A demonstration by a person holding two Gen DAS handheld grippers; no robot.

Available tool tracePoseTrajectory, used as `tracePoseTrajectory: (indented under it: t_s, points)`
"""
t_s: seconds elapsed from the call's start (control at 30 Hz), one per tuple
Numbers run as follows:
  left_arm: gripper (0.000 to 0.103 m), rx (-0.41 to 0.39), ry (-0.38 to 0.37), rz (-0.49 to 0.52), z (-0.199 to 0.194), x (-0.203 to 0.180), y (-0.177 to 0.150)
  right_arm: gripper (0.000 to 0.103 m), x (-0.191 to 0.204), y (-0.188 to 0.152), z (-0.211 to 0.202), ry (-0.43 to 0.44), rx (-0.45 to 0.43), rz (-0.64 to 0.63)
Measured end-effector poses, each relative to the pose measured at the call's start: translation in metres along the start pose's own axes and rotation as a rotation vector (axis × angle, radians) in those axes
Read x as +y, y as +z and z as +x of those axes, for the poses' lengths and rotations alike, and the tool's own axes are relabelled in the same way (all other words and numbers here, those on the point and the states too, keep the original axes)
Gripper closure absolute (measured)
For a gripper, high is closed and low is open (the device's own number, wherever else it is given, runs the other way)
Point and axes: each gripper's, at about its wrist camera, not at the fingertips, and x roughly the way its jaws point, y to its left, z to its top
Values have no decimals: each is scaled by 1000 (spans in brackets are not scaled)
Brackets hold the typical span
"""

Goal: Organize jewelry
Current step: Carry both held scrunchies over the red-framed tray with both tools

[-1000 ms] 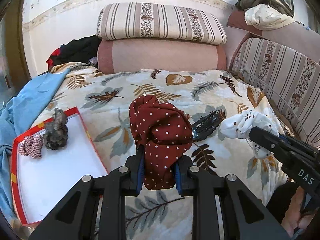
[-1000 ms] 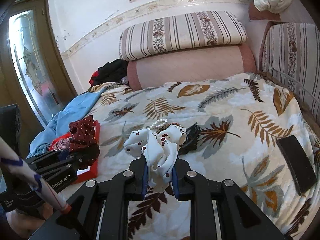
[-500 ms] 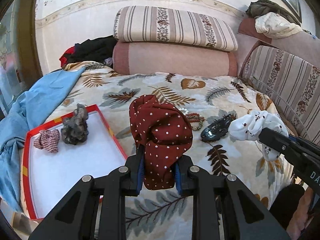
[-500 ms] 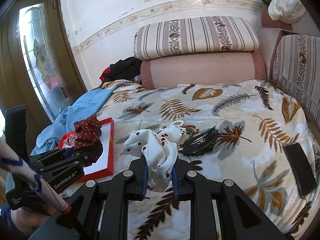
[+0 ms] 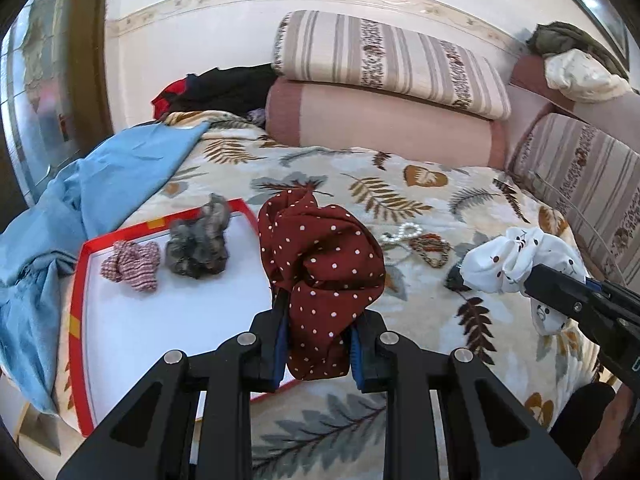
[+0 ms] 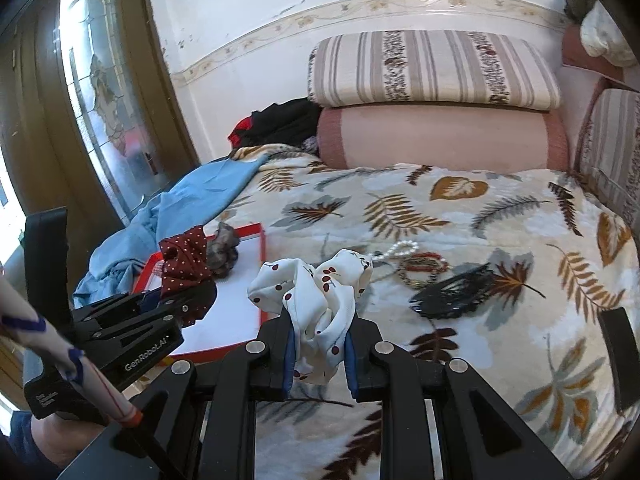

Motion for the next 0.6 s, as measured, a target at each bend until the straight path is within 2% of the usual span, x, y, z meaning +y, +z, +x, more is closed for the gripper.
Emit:
tracePoseTrajectory:
  t_s: [0.6]
  points:
    - [79, 30, 94, -142, 9, 82, -10, 81, 67, 5, 53, 103, 110, -90]
